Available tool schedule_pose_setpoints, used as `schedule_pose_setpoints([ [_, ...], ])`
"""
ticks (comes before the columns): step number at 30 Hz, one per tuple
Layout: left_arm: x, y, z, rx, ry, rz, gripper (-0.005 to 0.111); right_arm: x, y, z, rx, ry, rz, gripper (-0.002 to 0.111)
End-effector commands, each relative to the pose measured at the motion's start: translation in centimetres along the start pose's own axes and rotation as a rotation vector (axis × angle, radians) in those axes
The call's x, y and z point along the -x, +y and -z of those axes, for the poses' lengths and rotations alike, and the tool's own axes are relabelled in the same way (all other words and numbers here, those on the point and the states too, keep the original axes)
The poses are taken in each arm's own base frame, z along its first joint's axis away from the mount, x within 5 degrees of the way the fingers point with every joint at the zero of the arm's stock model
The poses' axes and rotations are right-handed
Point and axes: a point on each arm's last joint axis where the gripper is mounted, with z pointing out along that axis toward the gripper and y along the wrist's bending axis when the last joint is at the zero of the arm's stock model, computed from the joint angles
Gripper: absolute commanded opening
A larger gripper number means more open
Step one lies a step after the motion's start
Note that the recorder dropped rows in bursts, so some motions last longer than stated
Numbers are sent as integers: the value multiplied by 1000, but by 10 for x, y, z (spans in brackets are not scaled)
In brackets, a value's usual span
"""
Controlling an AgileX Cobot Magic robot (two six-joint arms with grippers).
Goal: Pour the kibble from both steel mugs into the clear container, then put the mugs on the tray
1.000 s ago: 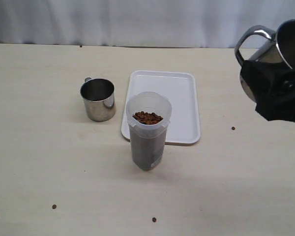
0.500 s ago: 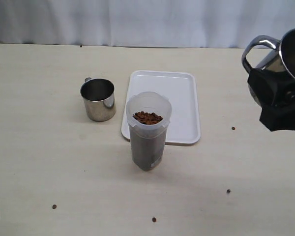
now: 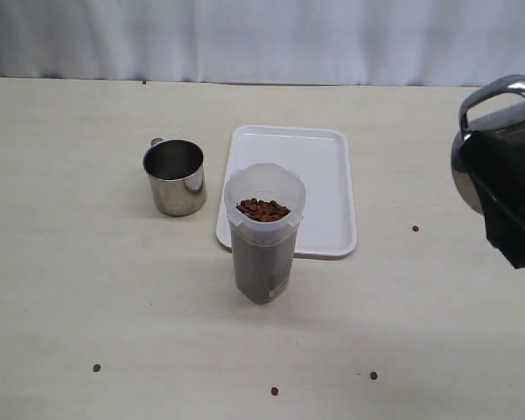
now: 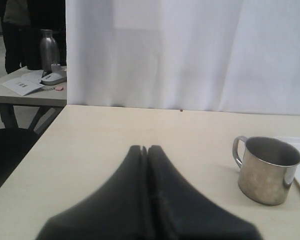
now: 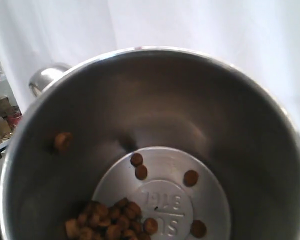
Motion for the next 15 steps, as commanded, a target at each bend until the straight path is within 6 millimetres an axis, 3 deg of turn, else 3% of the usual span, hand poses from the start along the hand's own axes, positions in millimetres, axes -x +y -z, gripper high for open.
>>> schedule_pose_setpoints([
  [1, 0, 0, 0, -7, -9, 6, 0, -5, -5, 2, -22, -7, -8, 5],
  [7, 0, 0, 0, -7, -9, 6, 0, -27, -13, -6, -164, 180, 86, 5],
  [12, 0, 0, 0, -7, -9, 6, 0, -28, 6, -10, 40, 167, 38, 5],
  [15, 0, 0, 0, -7, -9, 6, 0, -29, -1, -14, 30, 185, -5, 5],
])
